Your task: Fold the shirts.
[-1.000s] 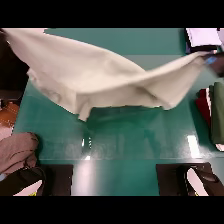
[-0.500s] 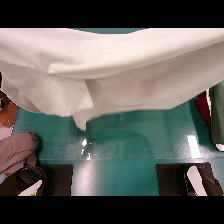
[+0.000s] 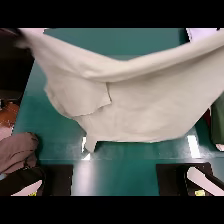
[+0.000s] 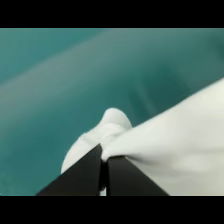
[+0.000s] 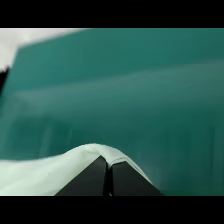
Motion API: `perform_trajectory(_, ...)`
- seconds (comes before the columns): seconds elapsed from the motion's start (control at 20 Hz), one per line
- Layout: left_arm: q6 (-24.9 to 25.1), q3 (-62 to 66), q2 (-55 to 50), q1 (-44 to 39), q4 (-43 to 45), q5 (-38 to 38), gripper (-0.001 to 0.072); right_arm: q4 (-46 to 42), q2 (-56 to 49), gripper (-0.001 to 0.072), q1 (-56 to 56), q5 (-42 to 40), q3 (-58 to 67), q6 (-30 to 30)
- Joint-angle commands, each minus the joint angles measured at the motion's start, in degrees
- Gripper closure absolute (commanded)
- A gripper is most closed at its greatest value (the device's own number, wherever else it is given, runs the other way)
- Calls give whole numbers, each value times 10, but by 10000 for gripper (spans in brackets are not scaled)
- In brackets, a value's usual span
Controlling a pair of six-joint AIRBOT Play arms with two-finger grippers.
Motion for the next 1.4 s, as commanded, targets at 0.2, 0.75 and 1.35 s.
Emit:
perform_trajectory(0.2,-33,-36,-227,53,-12,111,679,-297,-153,697,247,-128,-141,-12)
perform_trajectory(0.75,-61,-35,-294,175,-56,46,156,-290,-238,133,246,-234,-158,-12)
perform_trajectory(1.35,56,-393,-183,282,-299,82,157,-290,-125,135,227,-91,-158,-47)
